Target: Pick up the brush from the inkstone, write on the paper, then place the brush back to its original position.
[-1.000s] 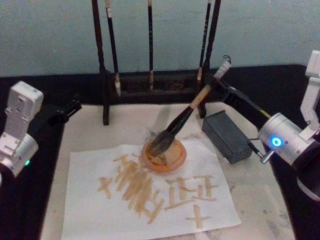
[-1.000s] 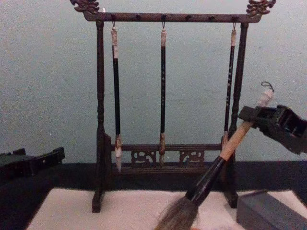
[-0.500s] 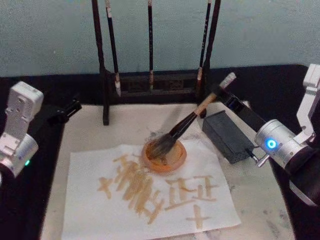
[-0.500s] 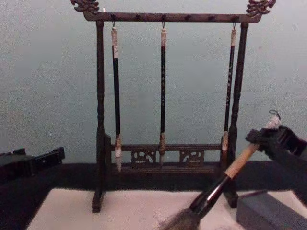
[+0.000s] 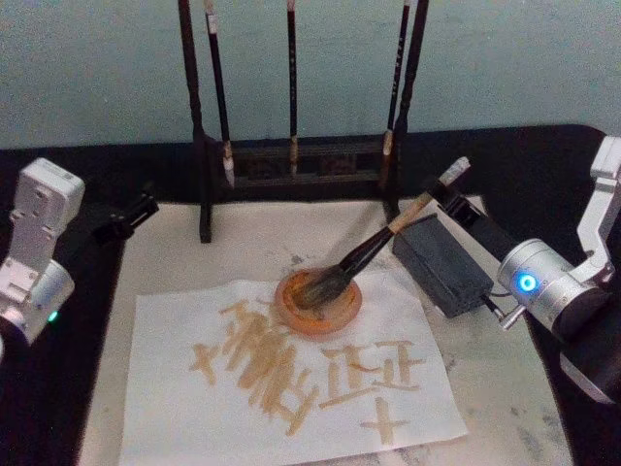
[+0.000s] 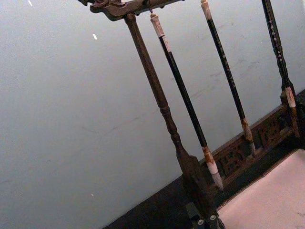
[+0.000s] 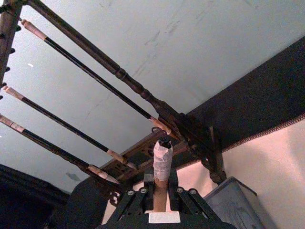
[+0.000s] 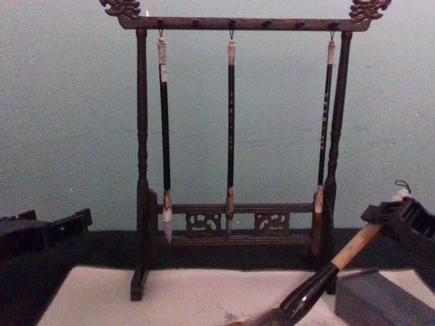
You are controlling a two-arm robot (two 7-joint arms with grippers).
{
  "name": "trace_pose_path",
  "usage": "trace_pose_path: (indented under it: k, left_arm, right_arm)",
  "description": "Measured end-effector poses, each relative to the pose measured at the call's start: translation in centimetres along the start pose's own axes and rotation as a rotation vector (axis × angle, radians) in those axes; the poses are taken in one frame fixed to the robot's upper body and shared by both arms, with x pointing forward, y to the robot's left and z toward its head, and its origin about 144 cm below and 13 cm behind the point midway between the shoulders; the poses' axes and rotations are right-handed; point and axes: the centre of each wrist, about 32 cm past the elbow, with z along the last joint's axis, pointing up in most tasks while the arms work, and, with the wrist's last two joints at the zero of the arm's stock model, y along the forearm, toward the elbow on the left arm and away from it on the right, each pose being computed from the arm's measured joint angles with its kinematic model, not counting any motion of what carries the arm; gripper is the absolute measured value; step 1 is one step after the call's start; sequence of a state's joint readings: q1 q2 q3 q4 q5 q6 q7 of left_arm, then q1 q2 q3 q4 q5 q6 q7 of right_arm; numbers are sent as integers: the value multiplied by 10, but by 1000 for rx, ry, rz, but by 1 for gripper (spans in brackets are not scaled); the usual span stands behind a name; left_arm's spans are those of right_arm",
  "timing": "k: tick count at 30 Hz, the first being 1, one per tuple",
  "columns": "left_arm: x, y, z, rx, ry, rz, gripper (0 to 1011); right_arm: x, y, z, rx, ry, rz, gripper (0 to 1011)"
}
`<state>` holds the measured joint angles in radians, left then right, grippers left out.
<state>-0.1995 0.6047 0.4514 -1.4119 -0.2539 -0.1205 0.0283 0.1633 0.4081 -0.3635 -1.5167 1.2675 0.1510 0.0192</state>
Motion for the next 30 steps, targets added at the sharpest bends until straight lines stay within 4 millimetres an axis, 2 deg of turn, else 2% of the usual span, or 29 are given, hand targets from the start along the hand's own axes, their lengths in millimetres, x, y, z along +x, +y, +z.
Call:
trace_pose_path:
  k: [30]
  left_arm:
    - [0, 0, 0, 0, 0, 0, 1002]
  right_arm:
    - [5, 1, -6, -21, 47, -78, 182]
